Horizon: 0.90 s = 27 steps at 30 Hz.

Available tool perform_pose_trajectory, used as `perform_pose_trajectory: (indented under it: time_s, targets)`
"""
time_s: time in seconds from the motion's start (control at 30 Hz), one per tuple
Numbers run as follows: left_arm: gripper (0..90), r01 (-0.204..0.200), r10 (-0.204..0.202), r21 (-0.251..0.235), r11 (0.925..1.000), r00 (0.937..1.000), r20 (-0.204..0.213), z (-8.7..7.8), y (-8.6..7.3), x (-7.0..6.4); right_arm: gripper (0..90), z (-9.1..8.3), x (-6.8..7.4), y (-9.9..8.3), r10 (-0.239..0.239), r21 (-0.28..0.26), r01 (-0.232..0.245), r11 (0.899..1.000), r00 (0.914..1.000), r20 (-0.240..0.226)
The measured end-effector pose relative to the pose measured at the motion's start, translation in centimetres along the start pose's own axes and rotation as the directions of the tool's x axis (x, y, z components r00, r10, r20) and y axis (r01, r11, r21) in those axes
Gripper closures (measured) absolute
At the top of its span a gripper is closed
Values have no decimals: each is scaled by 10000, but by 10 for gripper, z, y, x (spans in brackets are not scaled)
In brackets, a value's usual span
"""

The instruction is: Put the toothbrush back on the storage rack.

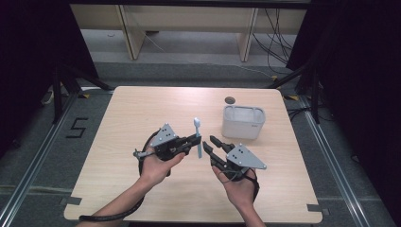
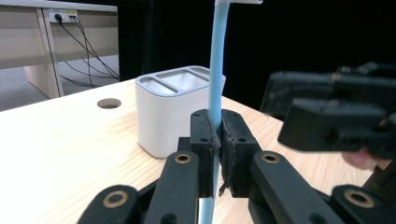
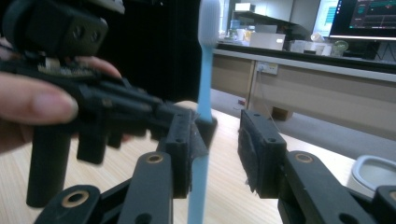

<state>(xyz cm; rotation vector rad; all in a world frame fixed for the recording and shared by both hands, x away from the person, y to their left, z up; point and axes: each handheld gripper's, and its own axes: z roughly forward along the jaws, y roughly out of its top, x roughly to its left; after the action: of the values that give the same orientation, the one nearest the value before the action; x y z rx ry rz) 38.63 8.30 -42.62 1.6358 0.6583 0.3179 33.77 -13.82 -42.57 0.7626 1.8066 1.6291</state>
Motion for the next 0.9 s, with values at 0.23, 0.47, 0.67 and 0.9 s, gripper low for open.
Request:
perform_pose_trajectory:
  time_s: [0.23, 0.47, 0.67, 0.9]
  targets:
    - [836, -331, 332, 47, 9994, 9993, -182, 4, -6, -4, 676, 9, 3, 7, 220, -68, -221, 9997, 9997, -83]
    - [836, -688, 687, -71, 9976, 9974, -228, 6, -8, -9, 701, 16, 1, 8, 548, -32, -548, 9985, 9984, -142]
    - [836, -938, 935, -84, 9956, 9953, -256, 8, -9, -13, 730, 19, 1, 10, 702, -48, -703, 9975, 9974, -130]
    - [836, -1038, 1036, -98, 9945, 9943, -233, 9, -9, -17, 795, 20, 1, 12, 591, 14, -591, 9982, 9982, -10]
